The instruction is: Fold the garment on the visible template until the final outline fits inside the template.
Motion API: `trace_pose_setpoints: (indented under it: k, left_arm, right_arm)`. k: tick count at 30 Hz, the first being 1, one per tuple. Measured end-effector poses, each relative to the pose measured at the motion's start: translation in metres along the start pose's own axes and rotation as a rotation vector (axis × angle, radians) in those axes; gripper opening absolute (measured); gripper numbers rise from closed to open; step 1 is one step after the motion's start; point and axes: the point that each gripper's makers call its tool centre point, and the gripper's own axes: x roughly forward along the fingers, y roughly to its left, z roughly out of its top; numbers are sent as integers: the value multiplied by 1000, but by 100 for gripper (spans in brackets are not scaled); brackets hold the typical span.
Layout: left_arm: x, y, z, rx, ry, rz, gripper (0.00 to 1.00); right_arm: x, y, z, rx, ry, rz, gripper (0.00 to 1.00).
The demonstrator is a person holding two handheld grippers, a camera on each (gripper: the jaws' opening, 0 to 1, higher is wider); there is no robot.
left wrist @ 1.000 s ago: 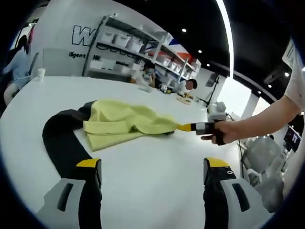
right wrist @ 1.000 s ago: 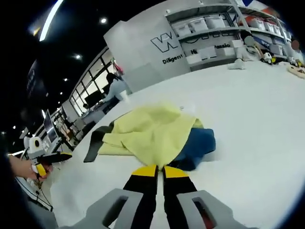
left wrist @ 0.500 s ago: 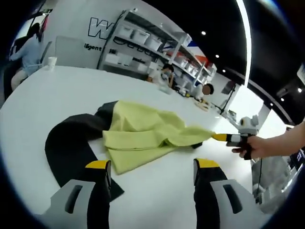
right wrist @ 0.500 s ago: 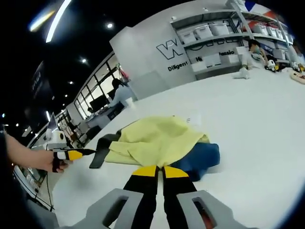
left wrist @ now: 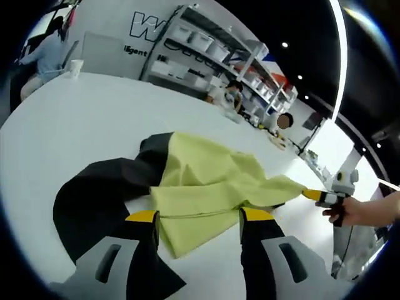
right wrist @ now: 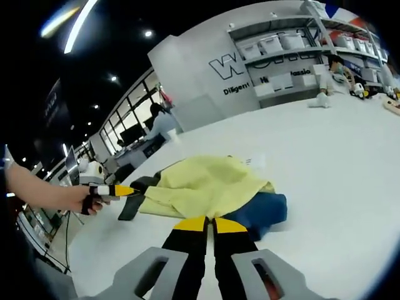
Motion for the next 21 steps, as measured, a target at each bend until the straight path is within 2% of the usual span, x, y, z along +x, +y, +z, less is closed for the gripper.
trace_pose_setpoints:
  k: [3,7,11,14,17,21]
  left_arm:
    - [4,7,-2,-37,16,23,45]
    - [7,9,-4,-48,28,26,41]
    - [10,20,-5,-64,39,72,39]
    - [13,23,-12,-73,77,79,38]
    - [17,27,-13,-90,76,83,37]
    - [19,29,-9,-112,63,86,30]
  right_arm:
    - [-1,-3,0,1,-1,0,0]
    - [-1,-7,0,3,-1,0,0]
    - [-1,-9,-1,5,1,1,0]
    - [0,-13,-2,3,2,4,0]
    - [0,-14,-2,5,3,3,0]
    - [0,-17,-3,5,5,1,0]
